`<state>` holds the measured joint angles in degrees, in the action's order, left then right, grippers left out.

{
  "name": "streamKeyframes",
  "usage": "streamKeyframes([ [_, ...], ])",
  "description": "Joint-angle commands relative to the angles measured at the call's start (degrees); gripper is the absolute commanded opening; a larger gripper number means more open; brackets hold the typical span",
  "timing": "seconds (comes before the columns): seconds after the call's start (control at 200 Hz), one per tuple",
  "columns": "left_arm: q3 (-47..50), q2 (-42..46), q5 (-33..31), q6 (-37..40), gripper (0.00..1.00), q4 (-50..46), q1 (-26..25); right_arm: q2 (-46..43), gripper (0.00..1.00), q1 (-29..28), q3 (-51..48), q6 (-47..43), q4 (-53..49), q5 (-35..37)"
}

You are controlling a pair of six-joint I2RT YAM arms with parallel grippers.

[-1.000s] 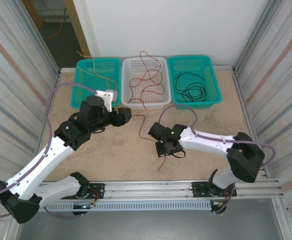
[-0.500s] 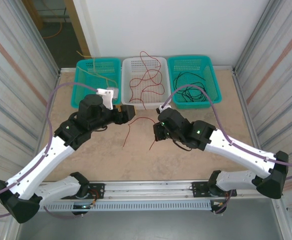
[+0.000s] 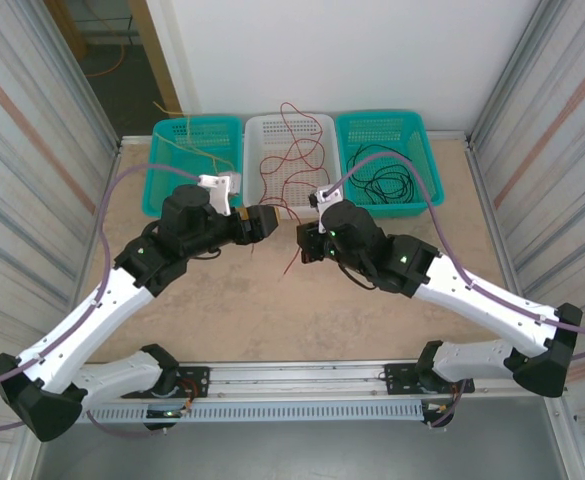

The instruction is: Untangle the cables

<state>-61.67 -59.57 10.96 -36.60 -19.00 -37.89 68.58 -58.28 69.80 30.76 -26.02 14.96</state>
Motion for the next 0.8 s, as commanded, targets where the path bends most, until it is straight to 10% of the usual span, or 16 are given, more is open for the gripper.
streamKeyframes([
  [0.0, 1.5, 0.9, 0.6, -3.0, 0.83, 2.9, 0.0, -0.6, 0.0, -0.3, 2.5, -2.2, 1.5, -0.9],
  [0.466, 3.8, -0.2, 0.5, -10.3, 0.8, 8.7, 1.8, 0.3, 0.0, -4.1, 2.5, -3.7, 3.5, -5.0],
  [0.797, 3.9, 0.8, 3.0, -8.3, 0.26, 9.1, 4.1, 3.1, 0.0, -5.1, 3.5, -4.0, 2.7, -7.9],
])
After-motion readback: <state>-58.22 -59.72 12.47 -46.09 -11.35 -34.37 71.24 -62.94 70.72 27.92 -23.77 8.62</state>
